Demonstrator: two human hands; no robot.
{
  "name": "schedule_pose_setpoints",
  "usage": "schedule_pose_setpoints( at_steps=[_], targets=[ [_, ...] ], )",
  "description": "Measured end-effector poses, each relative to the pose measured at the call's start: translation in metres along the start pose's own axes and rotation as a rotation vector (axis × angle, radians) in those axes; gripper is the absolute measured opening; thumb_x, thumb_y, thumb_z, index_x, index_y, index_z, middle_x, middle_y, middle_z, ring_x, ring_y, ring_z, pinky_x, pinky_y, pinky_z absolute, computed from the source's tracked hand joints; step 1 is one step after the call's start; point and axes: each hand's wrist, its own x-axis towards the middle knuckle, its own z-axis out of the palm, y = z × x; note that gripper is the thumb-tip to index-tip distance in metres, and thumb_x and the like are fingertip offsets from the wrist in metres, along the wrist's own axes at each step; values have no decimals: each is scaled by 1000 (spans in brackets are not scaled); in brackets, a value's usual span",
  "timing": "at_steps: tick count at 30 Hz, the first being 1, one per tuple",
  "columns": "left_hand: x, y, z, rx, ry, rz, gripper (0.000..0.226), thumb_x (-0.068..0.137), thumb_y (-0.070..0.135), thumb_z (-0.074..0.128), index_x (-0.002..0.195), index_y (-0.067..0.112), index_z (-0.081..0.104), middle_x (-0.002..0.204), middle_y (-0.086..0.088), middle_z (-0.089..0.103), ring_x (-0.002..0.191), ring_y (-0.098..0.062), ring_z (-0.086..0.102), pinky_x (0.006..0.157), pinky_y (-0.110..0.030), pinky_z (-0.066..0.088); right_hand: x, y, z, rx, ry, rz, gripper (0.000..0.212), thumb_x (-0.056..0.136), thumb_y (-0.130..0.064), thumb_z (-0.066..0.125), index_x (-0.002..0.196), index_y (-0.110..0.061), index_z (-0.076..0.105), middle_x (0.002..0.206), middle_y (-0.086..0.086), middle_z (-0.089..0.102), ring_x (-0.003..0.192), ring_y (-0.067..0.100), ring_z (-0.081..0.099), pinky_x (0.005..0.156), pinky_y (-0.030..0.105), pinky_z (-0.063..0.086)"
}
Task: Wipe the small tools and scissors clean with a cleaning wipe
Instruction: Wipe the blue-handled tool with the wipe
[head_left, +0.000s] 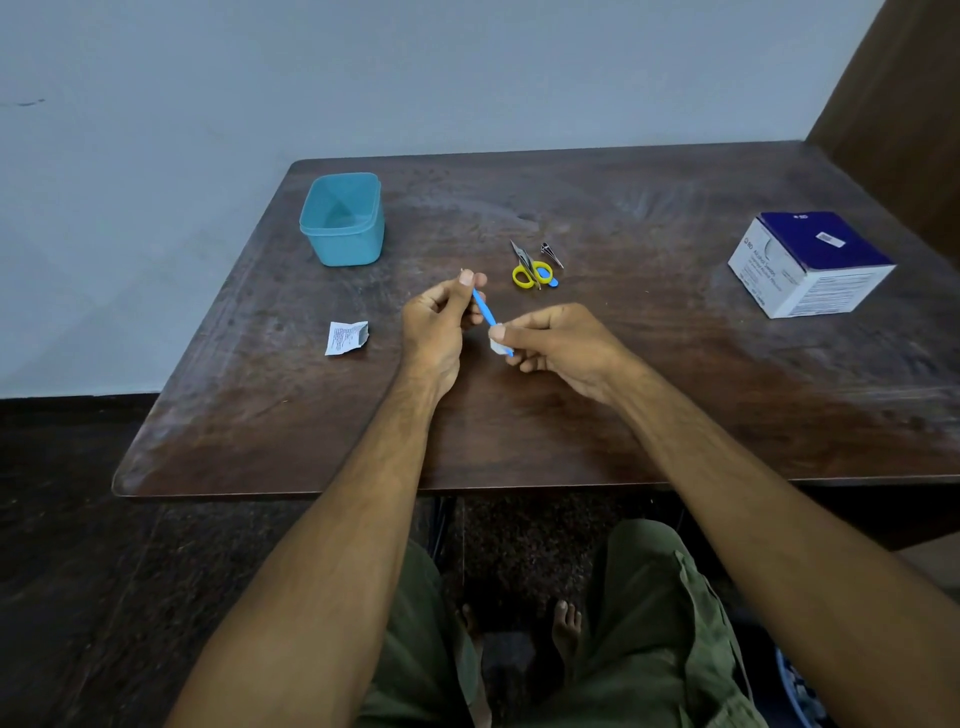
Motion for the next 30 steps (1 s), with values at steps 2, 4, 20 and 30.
schedule_pose_setpoints(
  at_steps=[2, 4, 20, 30],
  targets=[
    [0, 1, 0, -18, -1, -12, 22, 97, 14, 56, 79, 5, 68, 80, 4, 71, 55, -4, 51, 56, -18, 44, -2, 0, -4, 28, -52, 36, 12, 83, -13, 72, 89, -3, 71, 71, 3, 68, 60, 8, 58, 55, 16, 47],
    [-1, 3, 0, -52, -8, -27, 23, 97, 12, 55, 79, 6, 68, 81, 5, 72, 60, -3, 55, 58, -18, 45, -4, -2, -9, 48, -111, 89, 15, 84, -12, 71, 91, 1, 69, 70, 3, 67, 59, 8, 58, 54, 16, 47],
    [-1, 5, -2, -69, -46, -44, 20, 97, 14, 55, 86, 8, 69, 81, 4, 69, 71, -5, 57, 65, -19, 47, 3, -9, -6, 70, -212, 163, 10, 85, -12, 68, 86, -2, 69, 75, 8, 64, 61, 9, 57, 57, 16, 49],
    [-1, 5, -1, -10, -43, -33, 19, 95, 18, 60, 82, 10, 71, 77, 4, 69, 65, -5, 56, 62, -21, 46, 5, -4, 1, 23, -103, 78, 10, 82, -12, 73, 84, -3, 71, 69, 5, 68, 59, 8, 58, 57, 16, 48]
  ],
)
